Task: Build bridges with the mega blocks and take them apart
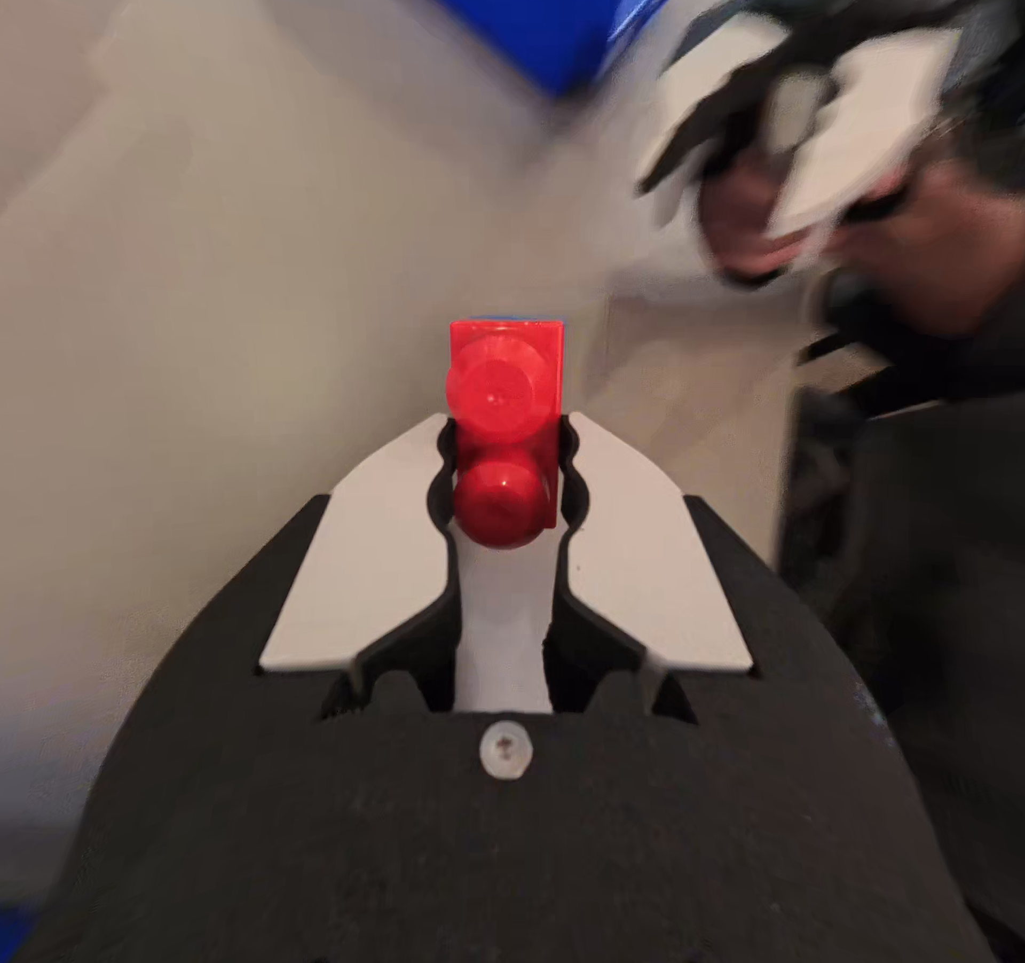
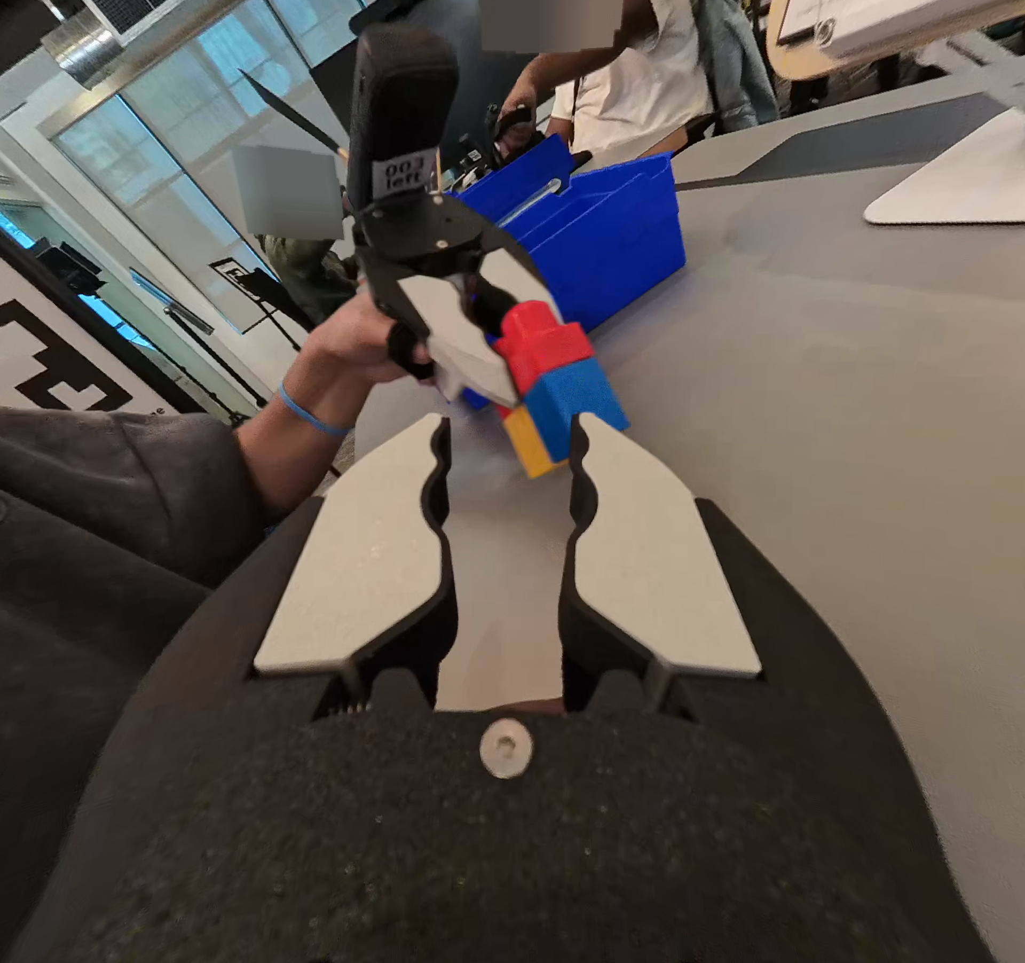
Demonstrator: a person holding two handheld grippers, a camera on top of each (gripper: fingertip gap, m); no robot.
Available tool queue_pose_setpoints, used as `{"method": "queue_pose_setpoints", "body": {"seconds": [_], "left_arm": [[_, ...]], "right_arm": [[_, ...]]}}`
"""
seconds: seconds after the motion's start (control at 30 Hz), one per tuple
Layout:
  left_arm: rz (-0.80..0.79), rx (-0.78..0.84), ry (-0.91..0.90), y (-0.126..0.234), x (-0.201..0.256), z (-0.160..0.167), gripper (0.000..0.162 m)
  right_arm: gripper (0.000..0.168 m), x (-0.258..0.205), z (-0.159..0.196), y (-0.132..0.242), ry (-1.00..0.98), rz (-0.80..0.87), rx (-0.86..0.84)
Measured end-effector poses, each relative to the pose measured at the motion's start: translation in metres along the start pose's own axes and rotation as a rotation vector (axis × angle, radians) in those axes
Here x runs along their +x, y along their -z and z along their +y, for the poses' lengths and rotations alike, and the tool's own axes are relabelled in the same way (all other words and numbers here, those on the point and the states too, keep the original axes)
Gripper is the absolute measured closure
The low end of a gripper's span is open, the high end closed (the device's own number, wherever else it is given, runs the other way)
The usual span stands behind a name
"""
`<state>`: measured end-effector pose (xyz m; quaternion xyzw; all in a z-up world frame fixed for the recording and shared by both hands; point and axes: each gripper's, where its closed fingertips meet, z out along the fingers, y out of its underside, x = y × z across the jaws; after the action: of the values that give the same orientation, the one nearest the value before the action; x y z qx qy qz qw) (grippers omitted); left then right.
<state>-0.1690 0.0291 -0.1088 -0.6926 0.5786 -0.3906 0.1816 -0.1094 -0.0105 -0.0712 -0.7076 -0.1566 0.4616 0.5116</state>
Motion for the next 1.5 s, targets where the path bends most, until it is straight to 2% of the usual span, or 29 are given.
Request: {"method": "queue_pose_setpoints", "body": {"seconds": [0.07,0.13,0.33,0.47,0.57,0.63,0.77,0.87,0.93,1.03,1.13,1.2,1.27,1.33,1.43,1.5], "left_arm": [[-0.149,-0.190,-0.100,-0.007,-0.027,0.003,0.127],[-0.214,-0.351,-0.188,-0.014,-0.042,0.002,0.127],[-0.154,-0.601,-0.410,-0.039,-0.040,0.001,0.127],[-0.107,-0.640,-0.516,-0.046,-0.035,0.005,0.127],[-0.067,-0.547,-0.500,-0.041,-0.021,-0.004,0.108],[-0.086,-0.459,-0.454,-0.025,-0.010,-0.010,0.102],[-0.198,-0.137,-0.266,0.017,0.012,-0.006,0.103],[-0.175,0.088,-0.074,0.027,0.036,0.025,0.107],[-0.134,0.148,-0.015,0.024,0.054,0.055,0.107],[-0.097,0.236,0.016,0.020,0.075,0.086,0.111],[-0.079,0.280,0.011,0.021,0.087,0.095,0.111],[-0.071,0.329,0.000,0.026,0.091,0.090,0.111],[-0.075,0.375,-0.011,0.031,0.092,0.088,0.112],[-0.108,0.377,-0.027,0.034,0.088,0.092,0.113],[-0.180,0.334,-0.060,0.034,0.079,0.102,0.115],[-0.220,0.320,-0.079,0.035,0.075,0.104,0.116]], "right_arm": [[0.129,0.001,-0.002,0.002,0.001,0.007,0.004],[0.130,0.003,0.001,0.003,0.008,0.028,-0.011],[0.127,0.008,0.014,0.005,0.091,0.106,-0.108],[0.124,0.014,0.027,0.007,0.164,0.160,-0.194],[0.122,0.019,0.028,0.007,0.266,0.212,-0.275],[0.121,0.017,0.023,0.001,0.354,0.215,-0.341],[0.115,0.028,0.016,-0.022,0.589,0.226,-0.523],[0.110,0.043,0.022,-0.044,0.662,0.176,-0.660],[0.111,0.048,0.025,-0.057,0.681,0.140,-0.732],[0.112,0.064,0.040,-0.064,0.685,0.128,-0.939],[0.133,0.070,0.051,-0.070,0.678,0.102,-1.061],[0.133,0.066,0.050,-0.068,0.682,0.101,-1.090],[0.133,0.062,0.023,-0.065,0.744,0.191,-0.996],[0.133,0.054,-0.024,-0.048,0.749,0.313,-0.855],[0.133,0.047,-0.109,0.011,0.706,0.580,-0.595],[0.133,0.049,-0.149,0.063,0.602,0.743,-0.455]]}}
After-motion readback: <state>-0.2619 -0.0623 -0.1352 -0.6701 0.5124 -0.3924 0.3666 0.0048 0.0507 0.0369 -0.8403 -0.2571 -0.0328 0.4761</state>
